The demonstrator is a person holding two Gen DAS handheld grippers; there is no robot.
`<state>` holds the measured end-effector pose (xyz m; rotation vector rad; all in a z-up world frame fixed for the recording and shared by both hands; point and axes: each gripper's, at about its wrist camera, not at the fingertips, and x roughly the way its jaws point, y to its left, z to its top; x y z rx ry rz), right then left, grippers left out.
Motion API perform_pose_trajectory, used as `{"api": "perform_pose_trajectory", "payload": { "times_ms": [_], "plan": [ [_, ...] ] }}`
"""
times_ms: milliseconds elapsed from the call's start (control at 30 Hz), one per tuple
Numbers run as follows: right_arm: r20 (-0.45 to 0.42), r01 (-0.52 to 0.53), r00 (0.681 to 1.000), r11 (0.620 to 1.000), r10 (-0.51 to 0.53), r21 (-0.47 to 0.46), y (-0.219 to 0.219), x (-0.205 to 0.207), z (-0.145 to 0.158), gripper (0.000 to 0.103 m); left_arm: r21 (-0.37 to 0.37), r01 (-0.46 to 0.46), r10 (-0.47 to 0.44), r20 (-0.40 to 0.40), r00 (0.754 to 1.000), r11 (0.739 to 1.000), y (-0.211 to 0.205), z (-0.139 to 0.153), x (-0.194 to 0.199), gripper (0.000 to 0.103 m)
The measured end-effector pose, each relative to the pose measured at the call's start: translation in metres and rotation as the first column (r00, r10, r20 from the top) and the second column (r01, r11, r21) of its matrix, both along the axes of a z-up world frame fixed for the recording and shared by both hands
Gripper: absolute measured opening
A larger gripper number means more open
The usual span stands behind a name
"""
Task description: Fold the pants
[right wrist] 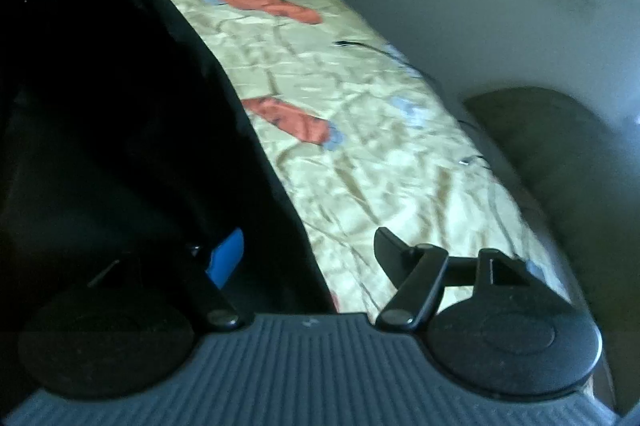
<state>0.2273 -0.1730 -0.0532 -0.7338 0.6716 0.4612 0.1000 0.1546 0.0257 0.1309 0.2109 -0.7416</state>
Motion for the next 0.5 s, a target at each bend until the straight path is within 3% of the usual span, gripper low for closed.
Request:
{"api": "perform_pose_trajectory", "payload": {
  "times_ms": [167, 300, 400, 500],
  "plan": [
    [-0.131, -0.051, 0.990, 0.999, 0.049, -0.015, 0.000, 0.025, -0.016, 0.066, 0.020, 0.004, -0.004, -0.015, 1.000, 1.000, -0.007, -0.005, -0.007, 0.008],
    [-0.109, -0.034, 0.993, 0.999, 0.037, 0.027, -0.003, 0.030, -0.014, 0.066, 0.088, -0.098, 0.104, -0.067, 0.992, 0.991, -0.003, -0.021, 0.005, 0.008],
    [-0.091, -0.021, 0.996, 0.999, 0.024, 0.035, -0.008, 0.025, -0.020, 0.068, 0.172, -0.184, 0.202, -0.097, 0.974, 0.968, 0.006, -0.030, 0.015, 0.008],
    [-0.030, 0.034, 0.999, 0.998, -0.032, 0.058, -0.011, 0.012, -0.016, 0.068, 0.212, -0.216, 0.244, -0.116, 0.963, 0.953, 0.014, -0.037, 0.007, 0.008]
  ]
}}
